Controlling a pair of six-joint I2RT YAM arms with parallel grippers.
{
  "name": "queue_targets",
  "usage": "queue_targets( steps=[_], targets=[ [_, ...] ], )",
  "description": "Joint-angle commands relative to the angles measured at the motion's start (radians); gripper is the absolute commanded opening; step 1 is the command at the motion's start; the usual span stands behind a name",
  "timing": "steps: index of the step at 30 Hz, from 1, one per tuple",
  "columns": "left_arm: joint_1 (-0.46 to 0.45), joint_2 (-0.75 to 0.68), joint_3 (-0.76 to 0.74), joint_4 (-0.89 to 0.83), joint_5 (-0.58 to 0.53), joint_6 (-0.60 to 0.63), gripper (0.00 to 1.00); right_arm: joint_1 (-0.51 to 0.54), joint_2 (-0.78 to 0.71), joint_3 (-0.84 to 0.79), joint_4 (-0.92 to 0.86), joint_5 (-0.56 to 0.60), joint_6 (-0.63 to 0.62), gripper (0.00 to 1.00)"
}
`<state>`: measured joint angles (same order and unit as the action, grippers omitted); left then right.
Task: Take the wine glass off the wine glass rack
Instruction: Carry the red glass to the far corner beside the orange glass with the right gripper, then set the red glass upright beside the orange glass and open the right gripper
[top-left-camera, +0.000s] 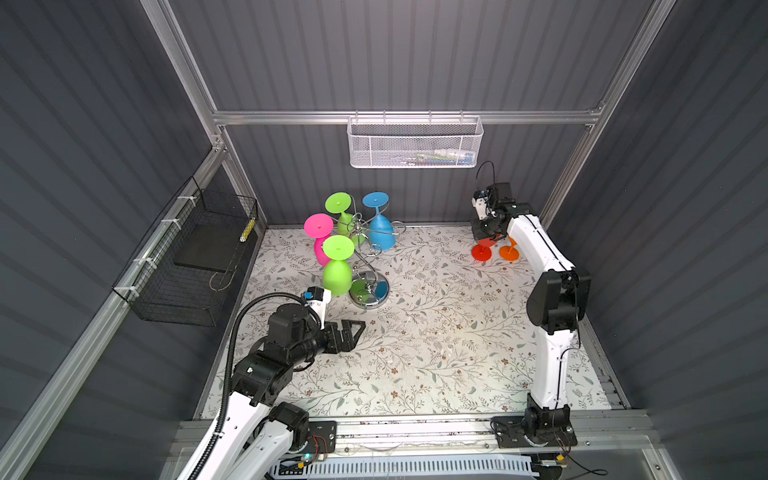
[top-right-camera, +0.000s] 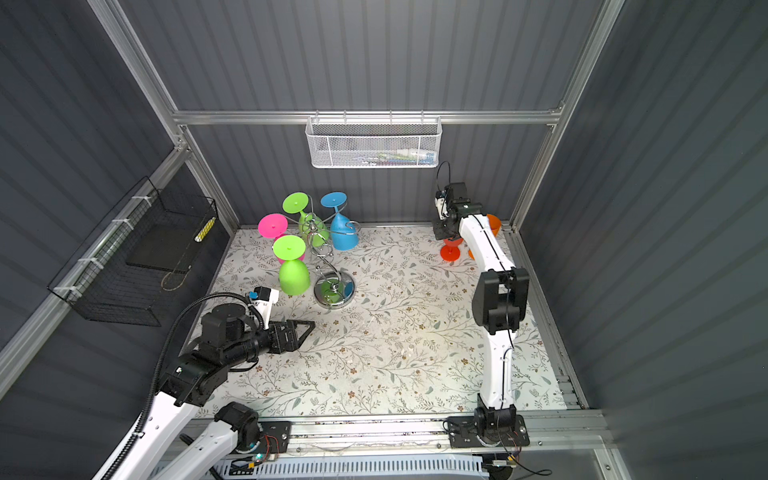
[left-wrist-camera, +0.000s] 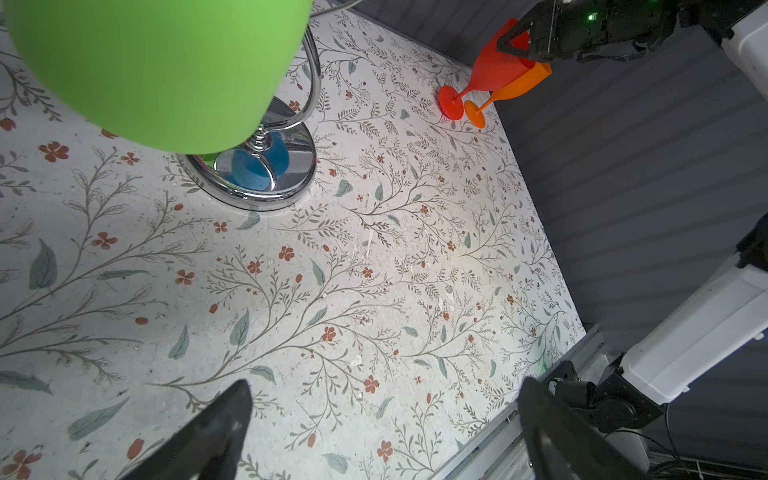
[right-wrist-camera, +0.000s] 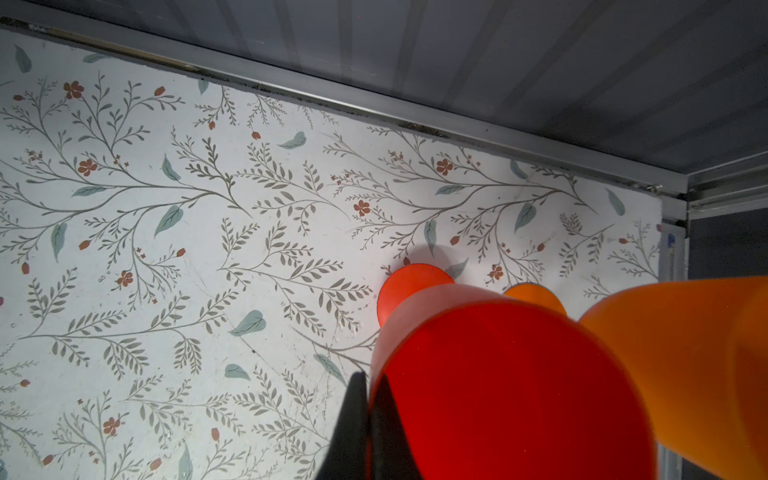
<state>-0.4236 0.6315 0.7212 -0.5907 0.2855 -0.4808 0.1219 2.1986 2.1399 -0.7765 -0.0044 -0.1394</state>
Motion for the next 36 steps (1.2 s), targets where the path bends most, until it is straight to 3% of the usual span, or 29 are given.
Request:
queue_targets(
  steps=[1,6,16,21,26,31,36],
  targets=[
    [0.005,0.003,0.03,-0.014,0.011,0.019,1.0,-0.013,0.022,0.03,-0.014,-0.006,-0.011,0.0],
    [0.005,-0.003,0.03,-0.015,0.005,0.015,1.0,-0.02,0.036,0.04,-0.024,-0.016,-0.013,0.01],
    [0.005,-0.021,0.04,-0.021,-0.006,0.01,1.0,-0.025,0.036,0.059,-0.038,-0.032,-0.021,0.18],
    [0.005,-0.035,0.046,-0.036,-0.018,0.002,1.0,-0.025,0.032,0.076,-0.052,-0.028,-0.025,0.3],
    [0.005,-0.046,0.059,-0.063,-0.04,0.0,1.0,-0.024,0.0,0.074,-0.041,-0.009,-0.016,0.48],
    [0.005,-0.052,0.082,-0.104,-0.079,-0.002,1.0,-0.025,-0.092,-0.008,0.028,0.017,0.02,0.6],
    [0.005,-0.048,0.087,-0.128,-0.121,-0.027,1.0,-0.015,-0.238,-0.191,0.157,0.03,0.097,0.66]
  ],
)
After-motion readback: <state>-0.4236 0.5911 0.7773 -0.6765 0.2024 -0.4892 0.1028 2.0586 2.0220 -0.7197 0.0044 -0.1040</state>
